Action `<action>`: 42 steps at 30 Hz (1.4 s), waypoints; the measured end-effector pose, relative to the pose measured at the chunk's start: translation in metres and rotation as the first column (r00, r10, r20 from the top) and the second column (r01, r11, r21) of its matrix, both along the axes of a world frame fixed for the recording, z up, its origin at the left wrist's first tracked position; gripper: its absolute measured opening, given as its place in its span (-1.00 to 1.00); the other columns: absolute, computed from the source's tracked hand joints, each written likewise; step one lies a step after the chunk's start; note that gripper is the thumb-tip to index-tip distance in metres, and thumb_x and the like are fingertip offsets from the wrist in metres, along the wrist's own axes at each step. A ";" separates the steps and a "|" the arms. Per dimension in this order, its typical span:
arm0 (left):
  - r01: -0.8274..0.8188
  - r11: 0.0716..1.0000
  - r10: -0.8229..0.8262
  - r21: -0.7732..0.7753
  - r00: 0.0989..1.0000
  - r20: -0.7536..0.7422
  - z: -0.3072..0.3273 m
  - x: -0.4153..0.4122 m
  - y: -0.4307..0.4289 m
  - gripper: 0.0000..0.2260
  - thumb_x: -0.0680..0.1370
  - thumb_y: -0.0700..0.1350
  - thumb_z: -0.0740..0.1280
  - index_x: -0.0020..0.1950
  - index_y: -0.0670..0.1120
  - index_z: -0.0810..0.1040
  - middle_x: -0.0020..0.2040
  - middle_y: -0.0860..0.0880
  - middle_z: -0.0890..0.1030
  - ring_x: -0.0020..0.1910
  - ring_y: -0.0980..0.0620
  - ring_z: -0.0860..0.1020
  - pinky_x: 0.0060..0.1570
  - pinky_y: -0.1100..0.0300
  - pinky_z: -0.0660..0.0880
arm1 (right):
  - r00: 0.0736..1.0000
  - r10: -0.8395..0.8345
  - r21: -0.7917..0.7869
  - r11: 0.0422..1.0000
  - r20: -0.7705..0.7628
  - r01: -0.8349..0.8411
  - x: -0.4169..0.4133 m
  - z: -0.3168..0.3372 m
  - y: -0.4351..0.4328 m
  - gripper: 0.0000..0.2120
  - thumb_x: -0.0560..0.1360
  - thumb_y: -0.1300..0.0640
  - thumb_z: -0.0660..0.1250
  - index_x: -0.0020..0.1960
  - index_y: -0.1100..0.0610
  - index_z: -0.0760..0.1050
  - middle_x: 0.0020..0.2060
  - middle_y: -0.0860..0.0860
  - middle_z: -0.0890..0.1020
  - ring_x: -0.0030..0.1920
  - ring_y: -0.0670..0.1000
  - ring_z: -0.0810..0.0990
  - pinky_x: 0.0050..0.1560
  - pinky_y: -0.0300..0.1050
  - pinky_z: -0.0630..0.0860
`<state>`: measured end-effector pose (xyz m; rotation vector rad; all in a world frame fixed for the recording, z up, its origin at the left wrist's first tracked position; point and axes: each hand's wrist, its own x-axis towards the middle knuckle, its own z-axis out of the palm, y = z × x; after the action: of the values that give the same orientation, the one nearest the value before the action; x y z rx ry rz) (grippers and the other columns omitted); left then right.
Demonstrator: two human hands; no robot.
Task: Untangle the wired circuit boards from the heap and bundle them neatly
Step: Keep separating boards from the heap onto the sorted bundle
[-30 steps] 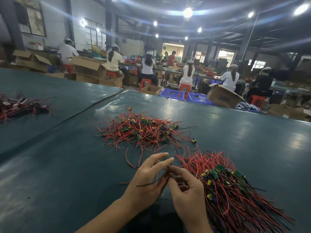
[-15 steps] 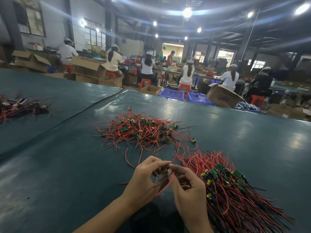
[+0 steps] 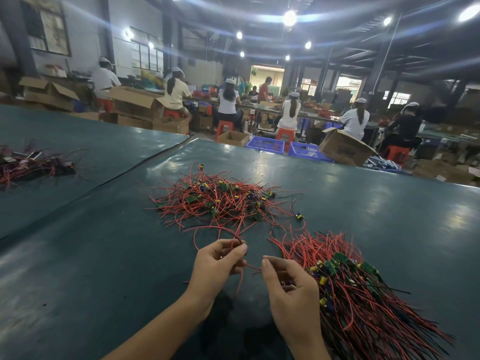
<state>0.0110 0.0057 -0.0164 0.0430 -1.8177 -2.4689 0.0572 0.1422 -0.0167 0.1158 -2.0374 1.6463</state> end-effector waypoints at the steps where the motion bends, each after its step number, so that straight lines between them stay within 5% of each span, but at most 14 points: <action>1: -0.002 1.000 0.002 0.013 1.000 0.009 0.000 0.000 -0.001 -0.94 0.47 -0.21 0.46 -0.08 -0.18 0.65 -0.28 -0.10 0.65 -0.32 0.05 0.61 -0.31 0.28 0.54 | 1.000 -0.009 0.008 1.000 -0.016 0.009 0.000 0.000 -0.001 -0.89 0.48 0.20 0.45 -0.15 -0.01 0.64 -0.27 -0.12 0.64 -0.26 -0.10 0.61 -0.34 -0.34 0.46; 5: -0.006 1.000 0.006 -0.004 1.000 0.002 -0.001 0.000 -0.001 -0.92 0.48 -0.15 0.46 -0.19 -0.14 0.67 -0.29 -0.11 0.65 -0.31 0.03 0.62 -0.30 0.28 0.54 | 0.994 -0.063 -0.030 0.998 -0.087 0.061 0.001 0.004 -0.001 -0.95 0.45 0.08 0.43 -0.19 0.01 0.63 -0.30 -0.07 0.63 -0.30 -0.09 0.59 -0.37 -0.32 0.46; 9: -0.007 0.997 0.003 -0.071 0.999 -0.044 0.000 0.001 -0.002 -0.84 0.50 -0.11 0.43 -0.27 -0.10 0.70 -0.33 -0.11 0.65 -0.33 0.03 0.62 -0.31 0.27 0.54 | 0.999 0.047 -0.036 0.998 0.027 -0.046 0.001 0.002 -0.002 -0.81 0.42 0.00 0.44 -0.31 0.08 0.63 -0.46 -0.04 0.58 -0.48 -0.14 0.48 -0.44 -0.35 0.35; 13: 0.056 0.991 -0.064 -0.120 0.996 -0.064 0.001 0.003 0.000 -0.82 0.54 -0.08 0.38 -0.18 -0.09 0.73 -0.26 -0.13 0.69 -0.30 0.00 0.65 -0.29 0.25 0.56 | 0.993 0.068 -0.015 0.998 0.094 -0.066 -0.001 -0.002 -0.005 -0.97 0.46 0.09 0.46 -0.16 -0.01 0.67 -0.32 -0.03 0.67 -0.38 -0.07 0.58 -0.35 -0.25 0.48; 17: 0.178 0.948 -0.211 -0.264 0.972 -0.105 0.002 0.008 0.002 -0.81 0.53 -0.09 0.40 -0.24 -0.11 0.70 -0.34 -0.17 0.65 -0.38 0.01 0.59 -0.31 0.19 0.54 | 0.982 0.140 -0.078 0.988 0.128 -0.131 0.000 0.001 -0.003 -0.76 0.39 -0.06 0.41 -0.07 0.08 0.69 -0.25 0.04 0.71 -0.24 -0.01 0.68 -0.21 -0.16 0.61; 20: 0.166 0.948 -0.196 -0.272 0.977 -0.085 0.004 0.007 -0.001 -0.77 0.50 -0.10 0.44 -0.31 -0.18 0.63 -0.44 -0.12 0.59 -0.45 -0.01 0.57 -0.39 0.15 0.53 | 0.973 0.196 -0.137 0.974 0.118 -0.180 0.001 0.006 -0.002 -0.90 0.50 0.16 0.38 -0.10 0.12 0.68 -0.26 0.01 0.72 -0.27 -0.10 0.68 -0.26 -0.33 0.54; 23: 0.162 0.947 -0.192 -0.278 0.978 -0.084 0.005 0.007 -0.003 -0.75 0.51 -0.10 0.43 -0.32 -0.19 0.59 -0.44 -0.12 0.59 -0.47 -0.03 0.57 -0.42 0.14 0.52 | 0.951 0.259 -0.177 0.957 0.166 -0.230 0.001 0.007 -0.002 -0.78 0.55 0.38 0.29 -0.05 0.13 0.65 -0.21 0.00 0.73 -0.19 -0.06 0.71 -0.20 -0.30 0.57; 29: 0.221 0.890 -0.290 -0.399 0.949 -0.123 0.007 0.012 0.002 -0.69 0.52 0.00 0.38 -0.44 0.02 0.57 -0.46 0.00 0.59 -0.45 0.04 0.58 -0.40 0.25 0.49 | 0.928 0.284 -0.258 0.940 0.239 -0.221 0.001 0.010 -0.005 -0.76 0.56 0.25 0.31 -0.22 0.10 0.67 -0.27 0.12 0.72 -0.22 0.03 0.71 -0.19 -0.16 0.64; 37: 0.358 0.888 -0.409 -0.289 0.902 -0.140 0.005 0.014 0.002 -0.78 0.44 0.16 0.43 -0.20 0.01 0.62 -0.31 -0.08 0.65 -0.37 -0.04 0.62 -0.33 0.15 0.57 | 0.957 0.125 -0.258 0.964 0.260 -0.056 -0.003 0.008 0.000 -0.84 0.54 0.29 0.34 -0.19 0.23 0.64 -0.33 0.14 0.69 -0.28 0.11 0.67 -0.18 -0.03 0.62; 42: 0.262 0.846 -0.393 -0.464 0.895 -0.211 0.000 0.014 0.003 -0.63 0.32 0.22 0.53 -0.06 0.02 0.56 -0.27 -0.02 0.65 -0.32 0.03 0.62 -0.31 0.22 0.51 | 0.954 0.132 -0.293 0.955 0.268 -0.050 -0.004 0.007 0.001 -0.82 0.56 0.26 0.32 -0.18 0.25 0.62 -0.33 0.13 0.67 -0.26 0.09 0.63 -0.16 0.03 0.58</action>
<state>0.0249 0.0086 -0.0161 -0.6916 -2.3203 -2.0356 0.0533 0.1433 -0.0095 -0.1379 -1.9944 2.0993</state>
